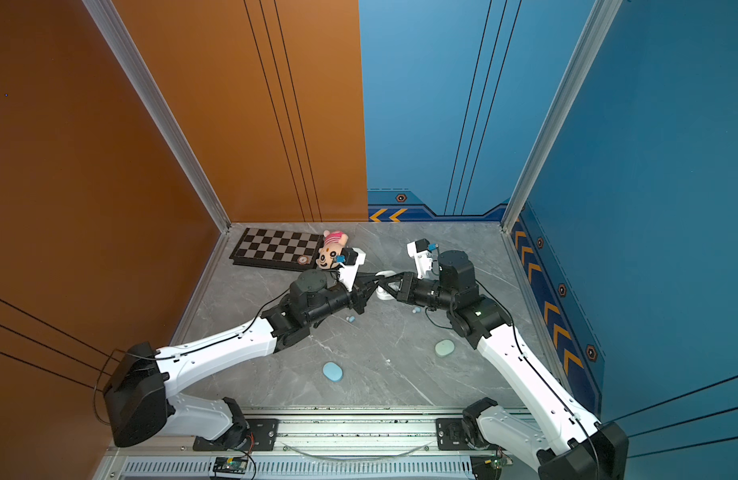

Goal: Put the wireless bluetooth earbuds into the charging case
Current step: 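Lower the earbud into the empty case slot and open the right gripper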

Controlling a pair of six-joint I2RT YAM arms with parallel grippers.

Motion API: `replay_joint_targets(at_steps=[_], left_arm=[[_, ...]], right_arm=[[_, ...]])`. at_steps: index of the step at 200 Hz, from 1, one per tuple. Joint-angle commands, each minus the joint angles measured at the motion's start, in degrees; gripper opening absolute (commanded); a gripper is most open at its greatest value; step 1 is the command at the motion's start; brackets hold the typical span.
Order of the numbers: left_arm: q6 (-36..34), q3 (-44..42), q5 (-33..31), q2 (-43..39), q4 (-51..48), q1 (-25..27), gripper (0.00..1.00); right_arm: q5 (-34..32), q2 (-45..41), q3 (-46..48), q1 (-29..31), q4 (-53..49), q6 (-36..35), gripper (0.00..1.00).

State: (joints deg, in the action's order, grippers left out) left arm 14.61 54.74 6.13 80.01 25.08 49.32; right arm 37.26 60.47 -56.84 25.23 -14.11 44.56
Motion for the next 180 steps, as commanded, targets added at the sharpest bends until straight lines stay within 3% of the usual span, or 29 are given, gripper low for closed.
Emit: replay_joint_targets(at_steps=[1, 29, 95, 180], left_arm=[[-0.4, 1.9, 1.0, -0.1, 1.3, 0.6, 0.0], [-0.7, 2.2, 1.0, -0.2, 1.3, 0.6, 0.0], [-0.9, 2.2, 0.9, -0.1, 1.3, 0.6, 0.0], [-1.8, 2.1, -0.4, -0.4, 1.3, 0.6, 0.0]], right_arm=[[-1.5, 0.2, 1.0, 0.7, 0.8, -1.3, 0.08], [-2.5, -0.1, 1.2, 0.7, -0.6, -2.5, 0.1], [-5.7, -0.7, -1.7, 0.6, -4.4, -4.6, 0.41], [-5.7, -1.5, -8.4, -0.1, -6.2, -4.7, 0.44]])
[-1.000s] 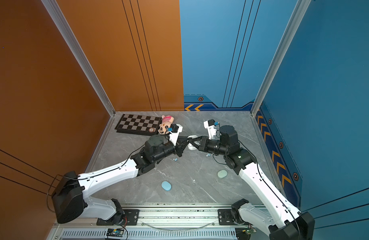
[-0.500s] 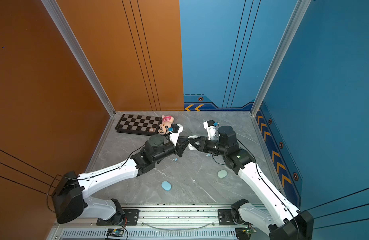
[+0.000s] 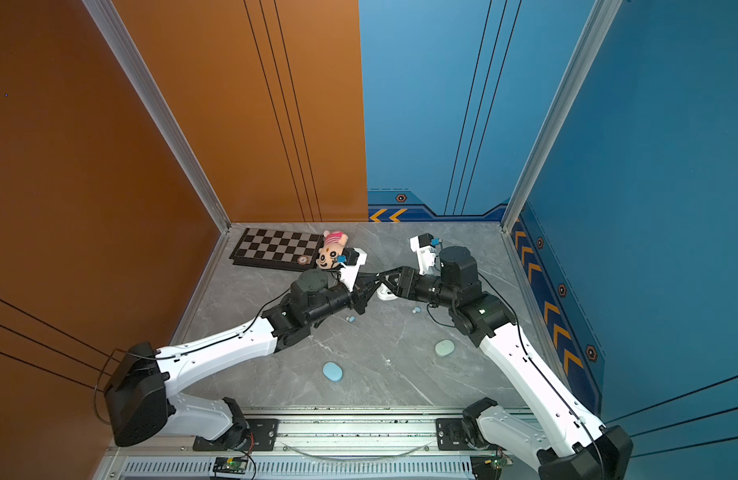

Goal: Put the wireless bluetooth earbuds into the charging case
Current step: 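Lower the earbud into the empty case slot and open the right gripper, then withdraw the right gripper while the left gripper lowers the case toward the table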

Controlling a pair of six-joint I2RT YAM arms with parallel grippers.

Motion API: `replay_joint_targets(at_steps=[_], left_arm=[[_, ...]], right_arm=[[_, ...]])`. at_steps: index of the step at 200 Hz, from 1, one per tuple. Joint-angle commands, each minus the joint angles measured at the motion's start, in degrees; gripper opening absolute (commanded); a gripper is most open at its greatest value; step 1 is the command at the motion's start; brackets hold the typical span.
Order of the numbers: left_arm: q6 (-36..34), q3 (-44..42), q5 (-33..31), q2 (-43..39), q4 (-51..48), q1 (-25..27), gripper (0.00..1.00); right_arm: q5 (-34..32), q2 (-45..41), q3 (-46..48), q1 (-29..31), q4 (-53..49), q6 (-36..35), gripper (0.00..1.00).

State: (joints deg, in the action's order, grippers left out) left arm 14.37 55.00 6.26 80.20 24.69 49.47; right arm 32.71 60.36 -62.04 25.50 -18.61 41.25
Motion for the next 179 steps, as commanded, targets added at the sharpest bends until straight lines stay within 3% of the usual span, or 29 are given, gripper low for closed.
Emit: replay_joint_targets(at_steps=[1, 58, 80, 120, 146, 179], left_arm=[[-1.5, 1.8, -0.5, -0.6, 1.7, 0.4, 0.0], [-5.9, 2.1, -3.4, -1.4, 1.6, 1.0, 0.0], [-7.9, 2.4, -3.8, -1.6, 1.6, 1.3, 0.0], [-14.5, 2.1, -4.6, -0.5, 0.1, 3.7, 0.0], [-19.5, 1.2, -6.9, 1.8, 0.2, 6.5, 0.0], [-22.0, 1.0, -9.1, 7.3, 1.3, 9.7, 0.0]], right_arm=[[-1.2, -1.4, -3.2, -0.4, -1.7, -1.4, 0.45], [-2.9, -3.2, -5.0, -1.6, -4.0, -2.1, 0.45], [-8.6, -4.8, -5.6, -3.4, -7.9, -1.4, 0.45], [-17.2, -7.1, -5.3, -11.3, -20.6, 4.0, 0.44], [-23.6, -7.7, -4.1, -13.3, -29.0, 6.6, 0.44], [-23.9, -7.6, 0.7, -16.4, -32.5, 13.3, 0.43]])
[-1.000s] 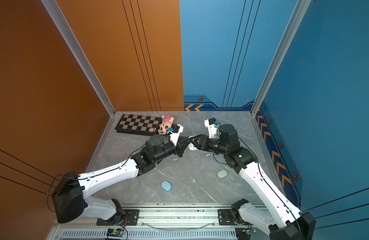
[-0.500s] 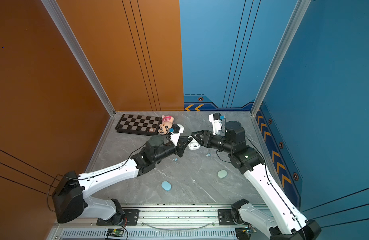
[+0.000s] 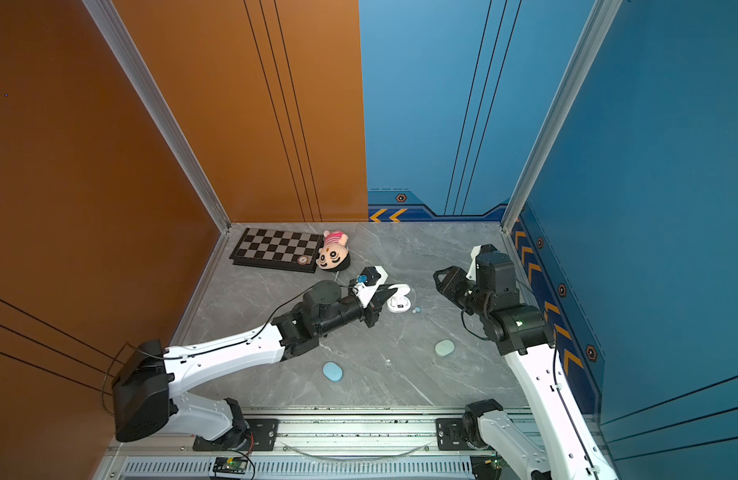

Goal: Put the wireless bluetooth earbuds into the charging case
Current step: 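Withdraw the right gripper while the left gripper lowers the case toward the table, then set the white case on the table and open the left gripper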

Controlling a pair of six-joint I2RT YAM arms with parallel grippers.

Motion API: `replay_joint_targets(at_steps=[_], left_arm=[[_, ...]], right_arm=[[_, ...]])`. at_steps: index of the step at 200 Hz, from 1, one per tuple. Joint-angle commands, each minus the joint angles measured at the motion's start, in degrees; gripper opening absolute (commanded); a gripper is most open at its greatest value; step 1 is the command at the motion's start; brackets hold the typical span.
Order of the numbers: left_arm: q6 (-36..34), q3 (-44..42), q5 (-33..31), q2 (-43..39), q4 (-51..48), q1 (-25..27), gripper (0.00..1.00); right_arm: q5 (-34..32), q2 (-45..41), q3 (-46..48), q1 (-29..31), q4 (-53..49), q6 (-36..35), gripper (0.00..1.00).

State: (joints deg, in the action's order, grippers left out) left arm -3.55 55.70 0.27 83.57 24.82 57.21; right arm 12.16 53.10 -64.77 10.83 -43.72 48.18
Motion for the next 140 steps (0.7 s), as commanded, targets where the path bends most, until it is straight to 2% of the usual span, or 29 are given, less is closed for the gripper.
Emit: replay_joint_targets(at_steps=[1, 37, 86, 140], left_arm=[[-4.2, 0.3, -3.1, 4.2, 1.4, 2.0, 0.0], [-3.2, -1.4, -7.1, 13.3, 10.0, 4.1, 0.0], [-0.7, 2.9, -8.9, 25.6, 14.7, 6.2, 0.0], [4.4, 5.9, -10.5, 32.9, 17.7, 6.1, 0.0]], right_arm=[[-3.3, -0.4, 3.6, -1.8, -7.3, 6.5, 0.43], [-4.3, 1.2, 8.2, -3.2, -8.5, 12.0, 0.41], [-6.1, 3.5, 9.9, -3.7, -9.2, 11.9, 0.41], [-6.0, 5.9, 11.3, -3.8, -9.1, 11.4, 0.42]])
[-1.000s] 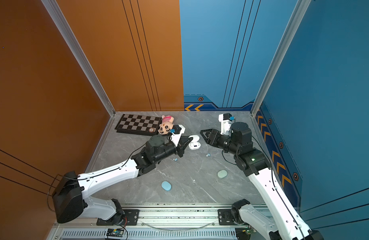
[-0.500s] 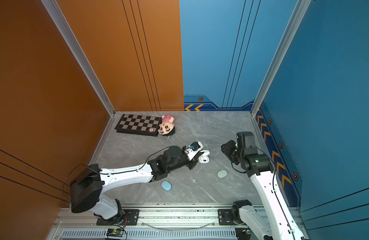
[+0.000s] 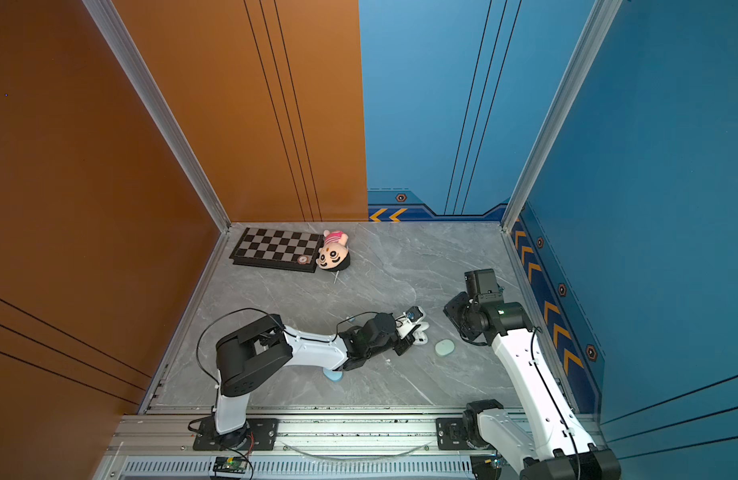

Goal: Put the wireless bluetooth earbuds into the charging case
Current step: 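Set the white case on the table and open the left gripper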

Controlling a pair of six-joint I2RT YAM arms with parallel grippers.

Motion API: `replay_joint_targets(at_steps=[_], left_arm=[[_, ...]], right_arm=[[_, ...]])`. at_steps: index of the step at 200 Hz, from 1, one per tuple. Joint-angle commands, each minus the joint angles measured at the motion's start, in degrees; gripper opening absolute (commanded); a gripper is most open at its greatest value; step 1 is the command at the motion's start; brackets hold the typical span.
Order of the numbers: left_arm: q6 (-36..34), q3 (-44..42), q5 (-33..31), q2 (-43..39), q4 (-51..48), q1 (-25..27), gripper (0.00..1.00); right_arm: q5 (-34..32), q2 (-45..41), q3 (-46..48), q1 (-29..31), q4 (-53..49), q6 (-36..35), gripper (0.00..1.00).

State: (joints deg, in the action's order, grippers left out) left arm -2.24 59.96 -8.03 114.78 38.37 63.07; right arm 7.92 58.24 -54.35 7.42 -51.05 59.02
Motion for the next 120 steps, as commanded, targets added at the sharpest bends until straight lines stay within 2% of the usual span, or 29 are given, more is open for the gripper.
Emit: replay_joint_targets(at_steps=[1, 42, 94, 120], left_arm=[[3.2, 1.7, -2.2, 1.8, 4.2, 0.3, 0.0], [5.9, 2.5, -4.8, 4.6, 4.3, 0.1, 0.0], [5.8, 2.9, -9.3, 6.1, 4.2, 0.1, 0.0], [6.1, 2.7, -9.2, 6.7, 4.1, 0.1, 0.0]], right_arm=[[-1.8, 0.8, 1.0, -0.4, -1.8, 0.5, 0.42], [-1.8, 1.4, 1.3, -0.5, -1.8, 0.0, 0.42], [-1.3, 2.0, 1.8, -0.7, -1.7, -0.3, 0.43], [-1.3, 1.9, 2.0, -0.7, -1.8, -0.3, 0.43]])
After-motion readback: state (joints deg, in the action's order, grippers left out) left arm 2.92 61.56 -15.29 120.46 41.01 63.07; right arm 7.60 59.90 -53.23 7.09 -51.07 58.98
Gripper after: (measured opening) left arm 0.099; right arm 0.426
